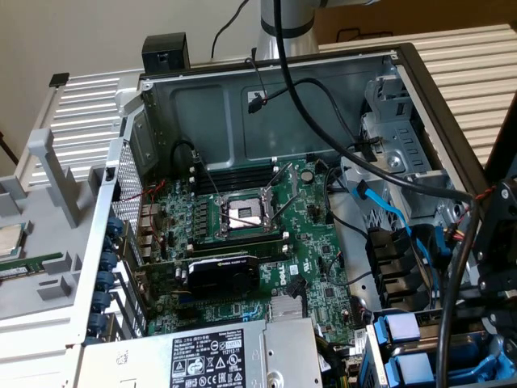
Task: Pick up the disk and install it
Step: 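Insert the first disk wire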
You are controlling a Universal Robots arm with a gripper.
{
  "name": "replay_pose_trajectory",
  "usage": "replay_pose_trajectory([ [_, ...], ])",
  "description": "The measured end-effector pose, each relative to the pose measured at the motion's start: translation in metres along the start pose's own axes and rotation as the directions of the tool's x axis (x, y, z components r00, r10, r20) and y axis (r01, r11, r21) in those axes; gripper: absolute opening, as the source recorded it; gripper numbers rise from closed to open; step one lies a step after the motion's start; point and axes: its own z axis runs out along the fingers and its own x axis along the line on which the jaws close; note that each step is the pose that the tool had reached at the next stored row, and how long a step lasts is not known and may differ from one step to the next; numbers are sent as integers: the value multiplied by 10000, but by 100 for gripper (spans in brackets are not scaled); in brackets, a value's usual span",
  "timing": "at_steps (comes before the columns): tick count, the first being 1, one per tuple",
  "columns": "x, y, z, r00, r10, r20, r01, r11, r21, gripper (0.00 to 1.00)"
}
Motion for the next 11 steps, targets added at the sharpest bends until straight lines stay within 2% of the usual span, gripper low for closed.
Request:
replay_pose_trajectory([
  [4,-2,-1,3,10000,1,-5,-1,10000,-1,17],
  [8,-49,-12,29,9999,10,-159,-10,10000,5,17],
  [11,-67,-6,40,9997,8,-236,-8,10000,17,17],
])
